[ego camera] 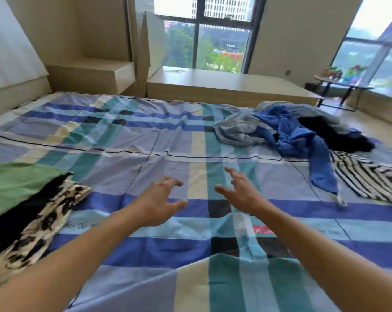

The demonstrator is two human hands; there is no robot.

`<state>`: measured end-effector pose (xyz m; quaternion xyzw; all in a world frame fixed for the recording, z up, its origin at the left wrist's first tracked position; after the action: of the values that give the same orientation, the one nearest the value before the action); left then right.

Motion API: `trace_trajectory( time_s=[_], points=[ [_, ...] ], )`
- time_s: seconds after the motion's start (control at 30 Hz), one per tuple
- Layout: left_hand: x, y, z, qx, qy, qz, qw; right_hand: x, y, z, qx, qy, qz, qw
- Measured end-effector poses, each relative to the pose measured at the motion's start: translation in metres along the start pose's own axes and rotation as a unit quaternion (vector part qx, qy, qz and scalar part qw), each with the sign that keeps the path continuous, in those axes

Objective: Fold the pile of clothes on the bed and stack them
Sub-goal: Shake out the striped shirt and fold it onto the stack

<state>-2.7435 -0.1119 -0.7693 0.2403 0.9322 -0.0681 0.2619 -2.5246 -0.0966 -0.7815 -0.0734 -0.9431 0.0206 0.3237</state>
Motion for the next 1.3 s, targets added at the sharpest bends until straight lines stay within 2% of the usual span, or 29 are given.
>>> trace_trajectory(
  time_s=[0.13,0.2,0.3,0.4,0.57,0.73,0.87,0.97,1.07,1.17,1.3],
  points=[
    [-0.026,0.019,0.038,-0.002,-0.010,0.040,0.999,-0.097,-0.012,-0.031,-0.031,0.008,0.070,0.997],
    [-0.026,0.024,0.054,0.001,0.015,0.064,0.998,-0.123,-0.006,-0.048,-0.047,0.004,0.089,0.995],
    [-0.015,0.022,0.072,0.015,0.058,0.086,0.994,-0.155,0.008,-0.089,-0.114,-0.018,0.124,0.985],
    [0.001,0.022,0.075,0.013,0.054,0.093,0.994,-0.199,0.017,-0.122,-0.173,-0.064,0.177,0.967],
    [0.022,0.031,0.078,0.026,0.025,0.077,0.996,-0.282,0.016,-0.147,-0.195,-0.177,0.296,0.918],
    [0.047,0.029,0.093,0.038,0.035,0.070,0.996,-0.315,0.008,-0.166,-0.246,-0.151,0.328,0.900],
    [0.045,0.029,0.093,0.031,0.031,0.072,0.996,-0.316,-0.002,-0.182,-0.308,-0.119,0.301,0.894],
    [0.044,0.030,0.094,0.035,0.031,0.080,0.996,-0.300,0.002,-0.177,-0.275,-0.091,0.279,0.916],
    [0.044,0.029,0.094,0.040,0.045,0.079,0.995,-0.256,0.015,-0.152,-0.172,-0.102,0.222,0.954],
    [0.034,0.029,0.094,0.048,0.050,0.100,0.993,-0.187,0.020,-0.105,-0.044,-0.073,0.118,0.989],
    [0.004,0.019,0.088,0.061,0.020,0.110,0.992,-0.066,-0.006,-0.038,0.071,-0.063,-0.057,0.994]
  ],
)
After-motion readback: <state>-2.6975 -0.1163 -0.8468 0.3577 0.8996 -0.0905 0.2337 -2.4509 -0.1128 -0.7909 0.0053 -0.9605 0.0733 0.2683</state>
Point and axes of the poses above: each hand's wrist, its own y-axis towards the middle knuckle, its own z-axis out of the palm, x = y × z, the point moved 9 cm from there along y, towards the middle knuckle, and after that the axes turned 5 degrees about z, right-handed, at the moved point
